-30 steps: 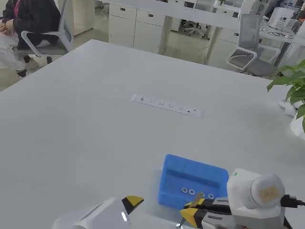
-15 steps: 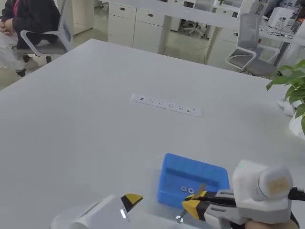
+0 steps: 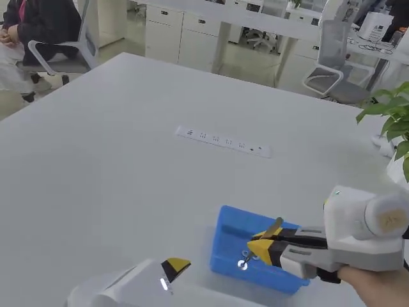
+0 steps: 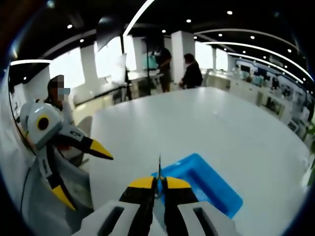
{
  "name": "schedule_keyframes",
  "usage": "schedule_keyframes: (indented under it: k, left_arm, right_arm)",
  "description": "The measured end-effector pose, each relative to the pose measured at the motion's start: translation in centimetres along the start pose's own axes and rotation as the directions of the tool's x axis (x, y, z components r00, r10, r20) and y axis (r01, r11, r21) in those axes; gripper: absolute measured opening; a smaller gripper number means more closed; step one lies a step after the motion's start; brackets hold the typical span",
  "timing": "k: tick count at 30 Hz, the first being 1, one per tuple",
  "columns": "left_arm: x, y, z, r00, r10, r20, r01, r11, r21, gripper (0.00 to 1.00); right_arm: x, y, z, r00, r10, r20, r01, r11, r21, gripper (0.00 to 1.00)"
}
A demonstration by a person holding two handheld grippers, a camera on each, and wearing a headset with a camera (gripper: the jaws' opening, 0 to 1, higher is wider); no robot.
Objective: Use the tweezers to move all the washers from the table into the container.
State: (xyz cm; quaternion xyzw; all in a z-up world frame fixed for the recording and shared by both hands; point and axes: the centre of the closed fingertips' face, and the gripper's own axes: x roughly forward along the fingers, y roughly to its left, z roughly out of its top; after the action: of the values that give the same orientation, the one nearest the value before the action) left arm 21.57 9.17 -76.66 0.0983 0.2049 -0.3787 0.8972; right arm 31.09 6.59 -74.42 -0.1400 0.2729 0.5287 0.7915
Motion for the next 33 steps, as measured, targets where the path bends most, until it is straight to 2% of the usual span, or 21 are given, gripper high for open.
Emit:
schedule_keyframes:
  k: [6, 14, 33]
  left_arm:
    - [0.0, 0.2, 0.1, 1.0000, 0.008, 0.006, -0.008, 1.000, -0.003, 0.74]
    - [-0.1, 0.6, 0.2, 0.9996, 0.025, 0.013, -0.025, 1.000, -0.015, 0.74]
    - [-0.4, 1.0, 0.1, 0.9988, 0.048, 0.010, -0.047, 0.998, -0.030, 0.74]
  right_arm:
    - [0.4, -1.0, 1.0, 0.9999, -0.007, 0.009, 0.007, 1.000, -0.009, 0.03]
    - [1.2, -2.3, 1.5, 0.9998, -0.014, 0.012, 0.014, 1.000, 0.001, 0.03]
    - [3.9, -4.9, 0.1, 0.9985, -0.022, -0.050, 0.023, 0.999, 0.024, 0.03]
